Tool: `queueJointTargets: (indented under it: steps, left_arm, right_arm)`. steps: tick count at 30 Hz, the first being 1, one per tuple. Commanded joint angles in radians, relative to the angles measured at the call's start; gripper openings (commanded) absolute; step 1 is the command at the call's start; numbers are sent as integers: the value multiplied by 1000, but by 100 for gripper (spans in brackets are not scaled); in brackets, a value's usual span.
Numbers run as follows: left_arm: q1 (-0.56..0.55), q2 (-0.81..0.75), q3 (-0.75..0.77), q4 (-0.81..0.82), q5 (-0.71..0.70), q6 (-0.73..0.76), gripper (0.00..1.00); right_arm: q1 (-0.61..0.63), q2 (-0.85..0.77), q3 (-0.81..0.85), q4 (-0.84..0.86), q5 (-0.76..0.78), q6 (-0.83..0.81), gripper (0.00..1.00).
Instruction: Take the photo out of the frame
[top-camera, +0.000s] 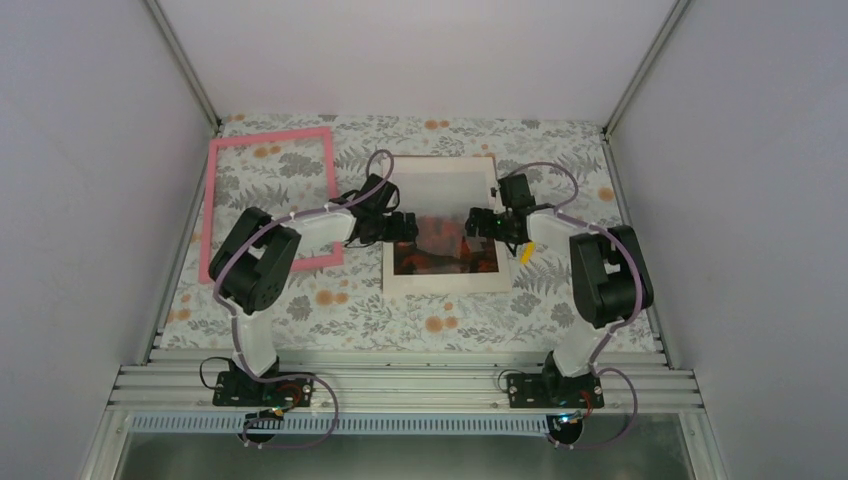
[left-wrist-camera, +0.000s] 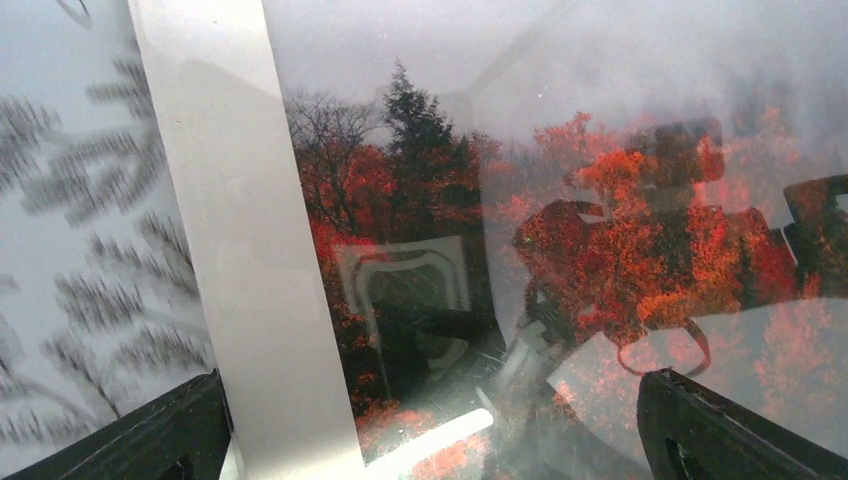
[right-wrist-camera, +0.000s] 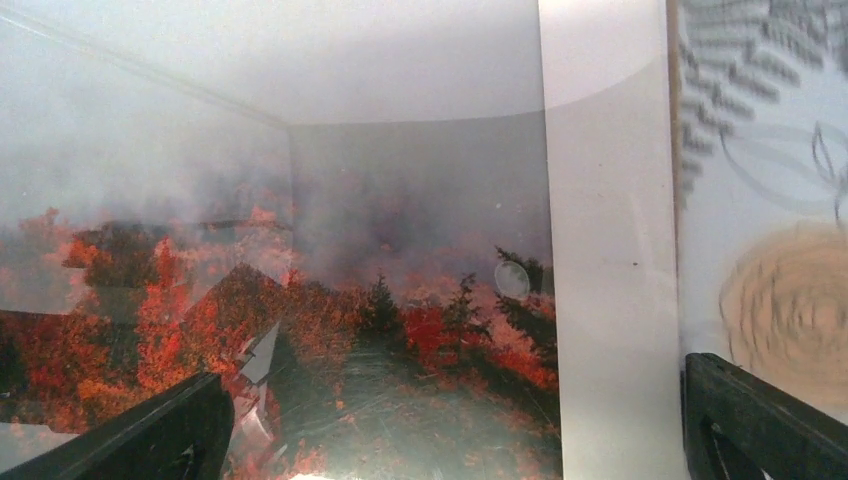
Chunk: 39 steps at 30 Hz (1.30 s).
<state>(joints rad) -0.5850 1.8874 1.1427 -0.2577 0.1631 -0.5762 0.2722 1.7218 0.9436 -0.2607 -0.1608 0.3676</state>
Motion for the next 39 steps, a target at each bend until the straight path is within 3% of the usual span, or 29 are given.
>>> queueJointTargets:
  steps: [1,5,10,21,27,32,39]
  left_arm:
    - [21,77,103,-31,-7,45,100]
    - [40,59,116,-44,-18,61,100]
    - [54,-73,33,-38,-38,73,100]
    - [124,-397,-302,52,23,22,100]
    - [165,-564,-497,146,95,-30,100]
    - [203,-680,-575,143,137,-44,100]
    - [218,-787,-642,119,94,-62,100]
  right_arm:
    - [8,91,113,-4,-36,-45,100]
    - [11,88,136,-38,16,-55,100]
    - [61,-14,71,-79,73,-94,100]
    - [343,-233,-34,-53,217,-190,99]
    - [564,-174,-23,-25,266,-297,99]
    - [713,-122,-13,26,280,-359,100]
    - [792,5,25,57,391,-382,100]
